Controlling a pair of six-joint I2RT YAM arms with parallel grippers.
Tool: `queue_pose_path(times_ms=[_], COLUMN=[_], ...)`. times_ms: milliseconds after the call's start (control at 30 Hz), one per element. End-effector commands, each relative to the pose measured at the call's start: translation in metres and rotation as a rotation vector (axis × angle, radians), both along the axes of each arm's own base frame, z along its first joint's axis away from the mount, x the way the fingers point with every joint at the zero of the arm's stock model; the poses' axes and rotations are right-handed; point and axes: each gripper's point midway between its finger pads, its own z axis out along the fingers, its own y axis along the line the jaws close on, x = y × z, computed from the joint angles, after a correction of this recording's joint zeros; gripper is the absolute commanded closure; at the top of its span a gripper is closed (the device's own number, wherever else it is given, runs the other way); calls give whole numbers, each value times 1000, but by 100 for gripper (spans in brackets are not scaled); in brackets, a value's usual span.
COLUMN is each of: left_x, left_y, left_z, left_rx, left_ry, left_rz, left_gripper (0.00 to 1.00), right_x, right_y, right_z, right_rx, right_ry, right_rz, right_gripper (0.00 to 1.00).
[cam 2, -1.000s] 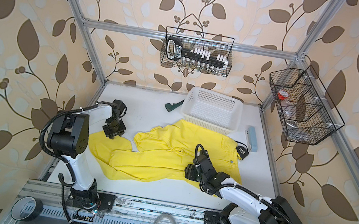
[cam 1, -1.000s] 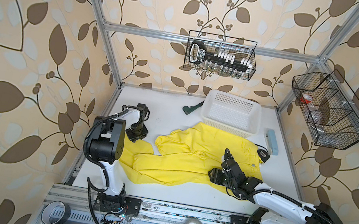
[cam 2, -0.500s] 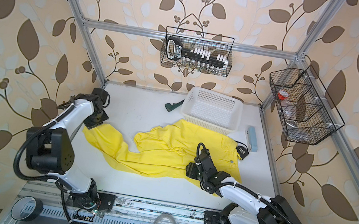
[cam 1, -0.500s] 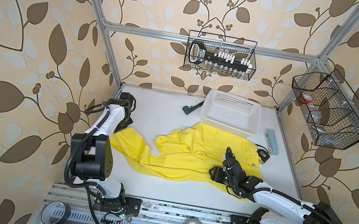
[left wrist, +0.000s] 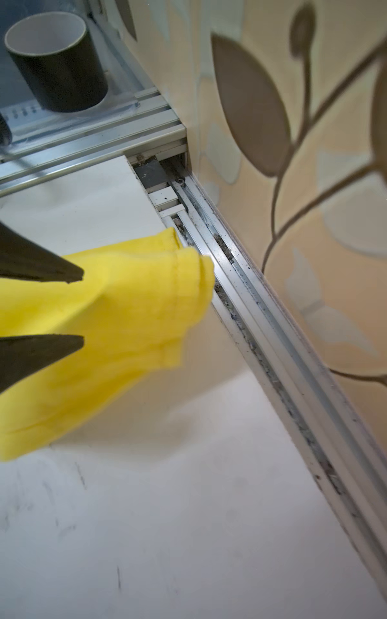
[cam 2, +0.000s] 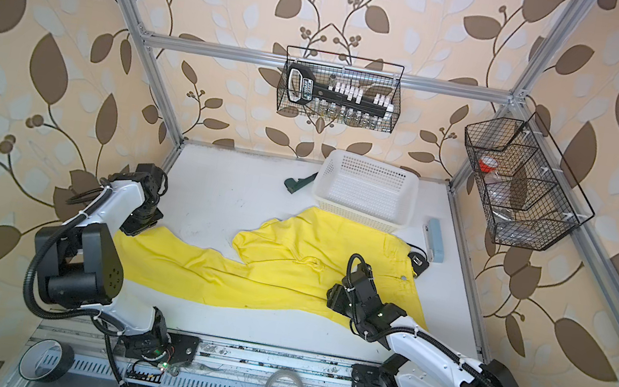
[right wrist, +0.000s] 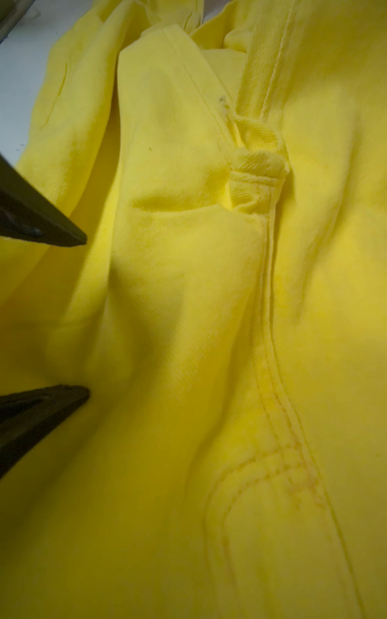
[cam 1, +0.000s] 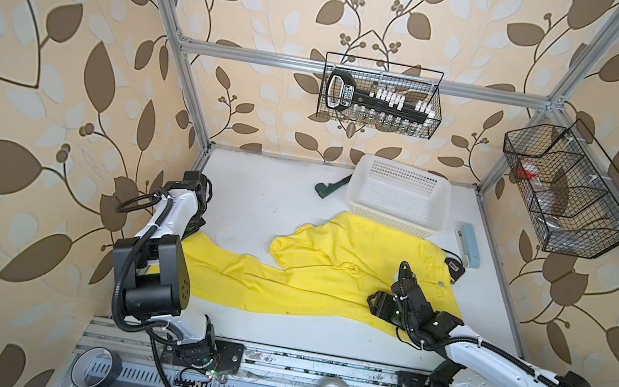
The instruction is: Fold and stack the trousers
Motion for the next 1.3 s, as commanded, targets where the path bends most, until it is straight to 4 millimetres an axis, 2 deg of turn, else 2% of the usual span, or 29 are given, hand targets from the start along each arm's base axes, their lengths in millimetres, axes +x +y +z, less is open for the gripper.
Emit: queue_pose_path(times_ms=[0,67,100,233,333,433,567,667,767,900,1033,1167,1267], left_x=[1,4,5,15,24,38,64,76,76,56,35,24,20], left_y=[2,1,-1,-23,-54,-93,-158,-202,-232,-256,-280,-302,-311], left_z=[3,5,7,6,1,7,14,16,7,-15,-31,-46,-55], left_rx=[10,3,-6,-123,-235,-278,-388,-419,-455,-470,-532,-556,-548], left_ry=[-27,-41,-44,-92,-124,-136,-214,-208,-197,-148,-147,-115,-86], left_rz=[19,10,5,-53,-134,-253,-376,-471,-513,-555,-575,-613,-633], left_gripper=[62,37,32,28,25,20,19,19,19,19,18,20,22], right_x=[-47,-48,-47,-33,-15,1,21,38,51,58,59,61,58], right_y=[-43,-41,-41,-36,-30,-22,-24,-34,-48,-57,-54,-44,-39], right_z=[-39,-35,-32,-5,28,53,70,80,84,78,70,63,54], right_rx=[-133,-116,-109,-104,-85,-48,-81,-62,-59,-68,-64,-19,-15], right_ry=[200,199,190,123,48,-4,-68,-108,-127,-111,-99,-92,-75], right_rz=[-84,-85,-85,-48,-24,8,41,36,20,15,37,64,77], right_gripper=[32,32,32,31,31,30,21,20,18,18,17,15,15])
